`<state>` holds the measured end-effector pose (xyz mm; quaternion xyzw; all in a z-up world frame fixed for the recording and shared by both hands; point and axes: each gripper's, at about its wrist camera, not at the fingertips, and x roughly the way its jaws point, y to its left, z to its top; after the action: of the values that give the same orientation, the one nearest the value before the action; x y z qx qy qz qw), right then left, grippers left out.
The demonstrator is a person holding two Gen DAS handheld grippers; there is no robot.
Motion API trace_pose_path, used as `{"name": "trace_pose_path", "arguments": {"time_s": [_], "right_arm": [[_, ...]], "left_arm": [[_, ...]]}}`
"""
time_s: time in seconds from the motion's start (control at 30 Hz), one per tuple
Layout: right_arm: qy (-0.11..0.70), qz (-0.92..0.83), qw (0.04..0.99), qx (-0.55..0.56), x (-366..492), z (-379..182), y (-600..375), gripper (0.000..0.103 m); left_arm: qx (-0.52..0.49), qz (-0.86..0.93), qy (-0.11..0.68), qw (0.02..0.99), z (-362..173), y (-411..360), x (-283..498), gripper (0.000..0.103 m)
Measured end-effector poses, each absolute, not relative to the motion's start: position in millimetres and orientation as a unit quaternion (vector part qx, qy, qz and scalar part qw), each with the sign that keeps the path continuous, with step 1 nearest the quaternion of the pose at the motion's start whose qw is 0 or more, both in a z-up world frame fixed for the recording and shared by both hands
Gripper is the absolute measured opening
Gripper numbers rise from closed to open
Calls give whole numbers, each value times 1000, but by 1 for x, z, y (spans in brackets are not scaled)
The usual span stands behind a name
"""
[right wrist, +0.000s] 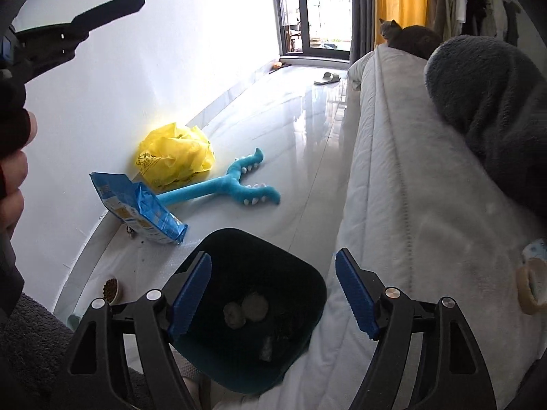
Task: Collect trash
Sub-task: 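Move both tools back over the bed toward the remaining trash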
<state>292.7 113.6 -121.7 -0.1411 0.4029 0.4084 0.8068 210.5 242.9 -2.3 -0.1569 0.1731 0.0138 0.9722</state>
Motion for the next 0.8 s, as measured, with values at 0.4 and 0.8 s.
{"name": "trace_pose_path", "arguments": {"time_s": [0.4,0.8], "right_arm": [[374,371,840,-130,304,-102,58,77],[367,313,866,-131,317,-95,-4,78]], "left_arm": [[-225,-9,198,954,-13,228,226,96],[-228,-39,220,948,-20,191,241,96]]}}
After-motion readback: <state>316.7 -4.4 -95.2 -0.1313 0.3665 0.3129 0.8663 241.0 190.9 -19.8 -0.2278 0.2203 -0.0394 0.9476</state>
